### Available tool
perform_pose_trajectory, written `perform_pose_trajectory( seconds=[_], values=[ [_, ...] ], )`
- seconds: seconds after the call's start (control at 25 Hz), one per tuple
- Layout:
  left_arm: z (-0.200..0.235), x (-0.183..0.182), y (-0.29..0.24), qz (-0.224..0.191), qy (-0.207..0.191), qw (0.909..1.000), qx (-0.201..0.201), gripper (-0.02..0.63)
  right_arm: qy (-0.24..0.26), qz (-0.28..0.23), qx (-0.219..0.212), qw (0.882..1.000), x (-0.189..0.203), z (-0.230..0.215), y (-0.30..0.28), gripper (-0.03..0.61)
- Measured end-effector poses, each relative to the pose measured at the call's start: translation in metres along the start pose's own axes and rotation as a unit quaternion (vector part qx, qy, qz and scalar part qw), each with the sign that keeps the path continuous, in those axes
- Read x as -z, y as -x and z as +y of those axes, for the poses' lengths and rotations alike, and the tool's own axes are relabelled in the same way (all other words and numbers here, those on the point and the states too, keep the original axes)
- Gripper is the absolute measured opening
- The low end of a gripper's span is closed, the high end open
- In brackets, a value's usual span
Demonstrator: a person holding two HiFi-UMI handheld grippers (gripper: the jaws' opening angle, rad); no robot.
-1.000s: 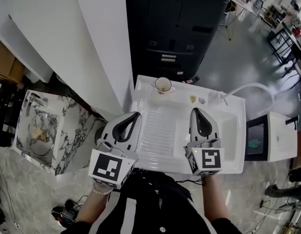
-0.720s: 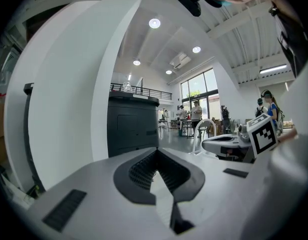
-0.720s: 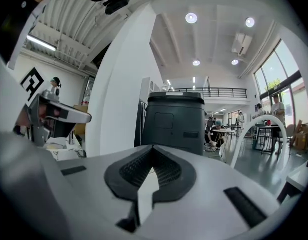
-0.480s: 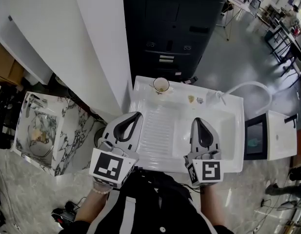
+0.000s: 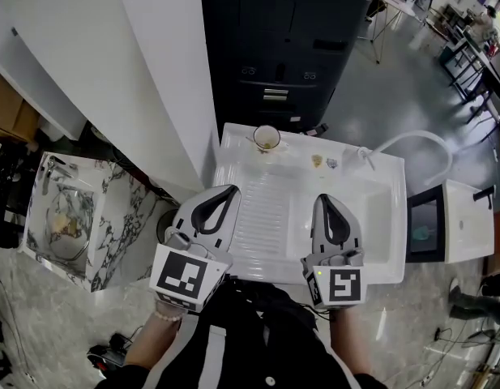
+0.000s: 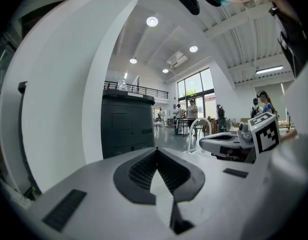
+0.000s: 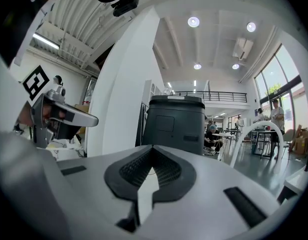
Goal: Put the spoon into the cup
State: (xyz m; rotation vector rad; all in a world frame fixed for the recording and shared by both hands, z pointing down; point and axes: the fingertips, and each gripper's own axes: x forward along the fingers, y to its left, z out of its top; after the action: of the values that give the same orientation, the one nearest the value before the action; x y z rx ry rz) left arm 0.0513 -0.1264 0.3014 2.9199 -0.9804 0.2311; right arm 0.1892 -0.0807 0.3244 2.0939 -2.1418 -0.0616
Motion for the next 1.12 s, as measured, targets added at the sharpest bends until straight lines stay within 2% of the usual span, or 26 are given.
perform_pose_trajectory(
  seconds=[1.12],
  values=[
    [0.0008,0.0034,0.0006,0.003,0.002,1.0,-0.004,0.0,0.008,0.015,-0.013,1.0,0.002,0.0069,-0.0072,0.002]
  ],
)
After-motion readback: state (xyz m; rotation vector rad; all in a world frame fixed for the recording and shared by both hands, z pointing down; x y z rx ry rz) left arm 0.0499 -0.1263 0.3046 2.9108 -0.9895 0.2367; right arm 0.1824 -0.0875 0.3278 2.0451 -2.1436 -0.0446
